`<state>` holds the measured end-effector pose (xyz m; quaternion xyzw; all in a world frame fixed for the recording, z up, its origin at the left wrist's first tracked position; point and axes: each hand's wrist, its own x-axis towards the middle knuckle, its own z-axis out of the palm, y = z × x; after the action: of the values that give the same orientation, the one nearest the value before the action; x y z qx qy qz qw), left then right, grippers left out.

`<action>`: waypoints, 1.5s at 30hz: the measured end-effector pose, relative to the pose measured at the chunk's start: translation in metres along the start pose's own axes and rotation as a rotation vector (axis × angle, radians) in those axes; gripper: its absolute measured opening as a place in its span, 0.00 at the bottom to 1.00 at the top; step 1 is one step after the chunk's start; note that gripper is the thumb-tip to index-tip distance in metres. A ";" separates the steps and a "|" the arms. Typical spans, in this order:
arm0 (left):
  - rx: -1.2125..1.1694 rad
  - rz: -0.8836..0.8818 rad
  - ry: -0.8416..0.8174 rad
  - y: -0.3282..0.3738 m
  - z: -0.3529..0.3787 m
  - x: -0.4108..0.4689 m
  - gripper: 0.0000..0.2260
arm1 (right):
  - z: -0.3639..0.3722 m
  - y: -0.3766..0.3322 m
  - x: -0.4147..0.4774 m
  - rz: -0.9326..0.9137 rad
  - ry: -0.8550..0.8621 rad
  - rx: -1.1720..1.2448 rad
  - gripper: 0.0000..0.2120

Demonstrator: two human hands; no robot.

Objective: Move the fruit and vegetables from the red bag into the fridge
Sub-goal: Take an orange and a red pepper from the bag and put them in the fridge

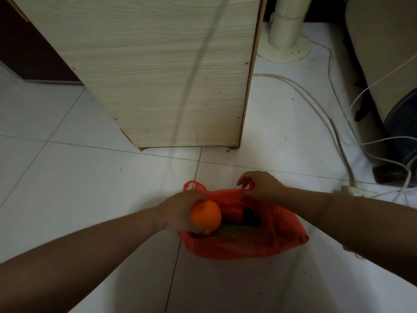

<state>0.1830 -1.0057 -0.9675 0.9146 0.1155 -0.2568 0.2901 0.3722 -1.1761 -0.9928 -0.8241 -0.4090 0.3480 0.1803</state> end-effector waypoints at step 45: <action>-0.144 -0.049 0.138 -0.005 0.003 0.002 0.38 | 0.011 -0.007 0.001 -0.120 -0.276 -0.236 0.43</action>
<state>0.1819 -1.0031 -0.9734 0.9039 0.1756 -0.1910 0.3401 0.3607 -1.1708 -0.9973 -0.7581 -0.5162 0.3961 0.0447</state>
